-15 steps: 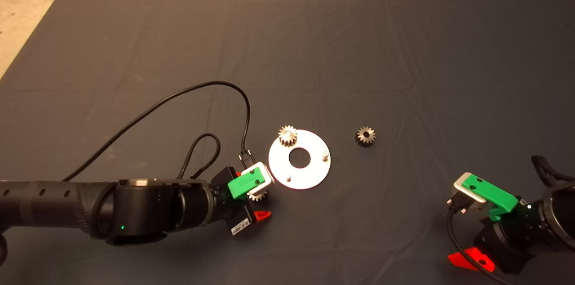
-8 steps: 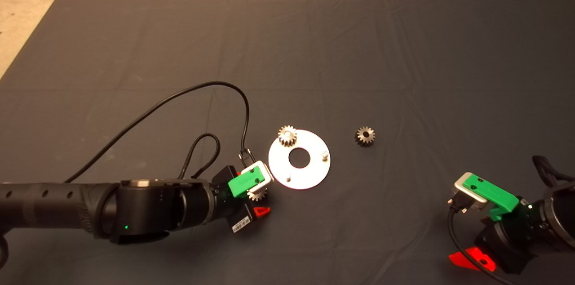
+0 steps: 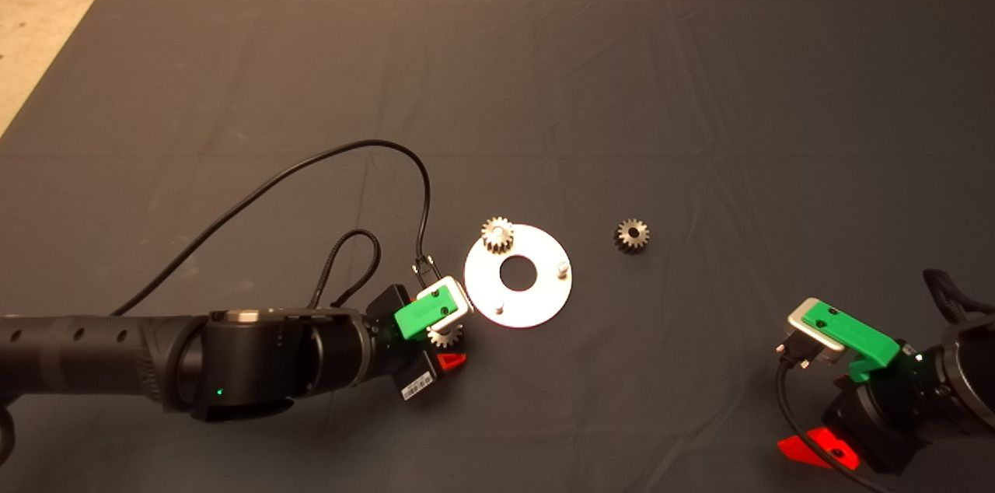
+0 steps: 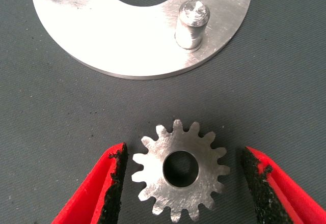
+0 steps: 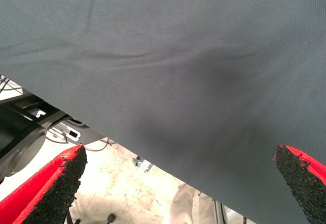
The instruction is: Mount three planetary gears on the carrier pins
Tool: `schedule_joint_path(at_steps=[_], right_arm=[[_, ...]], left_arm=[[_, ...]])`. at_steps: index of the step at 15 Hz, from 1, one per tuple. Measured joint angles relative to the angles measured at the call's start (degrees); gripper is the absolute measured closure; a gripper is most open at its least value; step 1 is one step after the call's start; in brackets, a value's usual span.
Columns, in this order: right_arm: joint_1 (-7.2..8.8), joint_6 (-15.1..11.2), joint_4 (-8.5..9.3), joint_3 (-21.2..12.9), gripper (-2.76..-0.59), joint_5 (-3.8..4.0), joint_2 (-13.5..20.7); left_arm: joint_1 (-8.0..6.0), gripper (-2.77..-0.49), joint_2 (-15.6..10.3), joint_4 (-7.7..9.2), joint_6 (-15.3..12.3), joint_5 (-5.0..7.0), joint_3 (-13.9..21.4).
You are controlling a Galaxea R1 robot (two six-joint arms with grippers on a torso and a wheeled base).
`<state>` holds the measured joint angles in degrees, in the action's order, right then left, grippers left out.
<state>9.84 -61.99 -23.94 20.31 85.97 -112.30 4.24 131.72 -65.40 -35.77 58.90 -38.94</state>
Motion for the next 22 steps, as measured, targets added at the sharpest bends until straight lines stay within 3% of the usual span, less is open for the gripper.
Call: schedule_joint_path(at_steps=[4, 7, 22], right_arm=[[0.00, 0.0, 0.00, 0.0, -2.75, -0.05, 0.1], [0.00, 0.0, 0.00, 0.0, -2.75, -0.05, 0.1], [0.02, 0.0, 0.00, 0.0, -2.75, -0.05, 0.3]], left_arm=[[0.00, -1.34, 0.0, -0.02, 0.0, -0.01, 0.0], [0.00, -1.09, 0.0, -0.35, 0.0, 0.00, 0.0], [0.00, -0.89, -0.2, -0.37, 0.0, 0.02, 0.0]])
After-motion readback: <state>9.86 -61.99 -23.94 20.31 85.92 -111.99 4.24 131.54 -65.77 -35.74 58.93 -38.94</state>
